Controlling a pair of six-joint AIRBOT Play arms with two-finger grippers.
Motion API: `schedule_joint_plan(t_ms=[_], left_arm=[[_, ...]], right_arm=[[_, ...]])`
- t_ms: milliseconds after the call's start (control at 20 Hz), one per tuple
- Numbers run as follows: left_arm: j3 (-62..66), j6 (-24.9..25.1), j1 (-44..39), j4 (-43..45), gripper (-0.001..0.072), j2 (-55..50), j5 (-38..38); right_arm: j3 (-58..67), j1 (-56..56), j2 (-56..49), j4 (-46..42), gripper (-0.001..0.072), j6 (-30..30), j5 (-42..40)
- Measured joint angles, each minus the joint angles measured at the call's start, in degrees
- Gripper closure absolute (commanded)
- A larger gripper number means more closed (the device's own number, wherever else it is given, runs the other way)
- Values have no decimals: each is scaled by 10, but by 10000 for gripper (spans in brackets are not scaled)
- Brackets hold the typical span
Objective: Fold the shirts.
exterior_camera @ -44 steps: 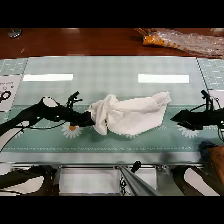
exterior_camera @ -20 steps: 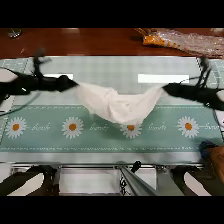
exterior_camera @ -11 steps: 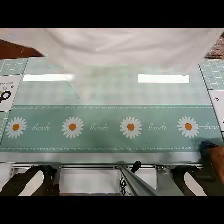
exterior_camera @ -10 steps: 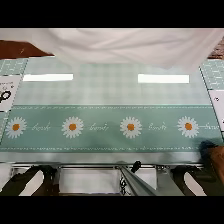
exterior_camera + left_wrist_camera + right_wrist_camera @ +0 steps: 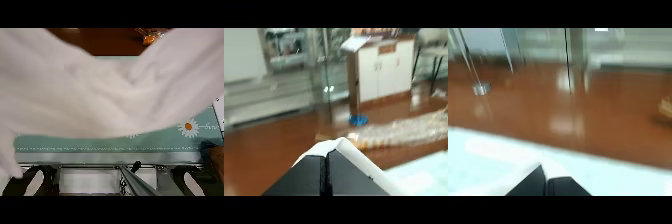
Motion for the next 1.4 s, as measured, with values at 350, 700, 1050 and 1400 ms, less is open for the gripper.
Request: schedule_joint_plan(t_ms=[350,700,1050,1400], left_arm=[[-61,-66,0,94,681,15,-231],[-309,-83,-2,106,681,12,-249],[-460,-54,-37,70,681,-108,-47],[-478,-3,-65,27,681,-245,192]], right_arm=[[-16,0,16,-62,694,61,234],[-294,6,9,-97,694,54,223],[-400,9,-150,-109,693,28,-17],[-409,9,-324,-23,693,24,-263]])
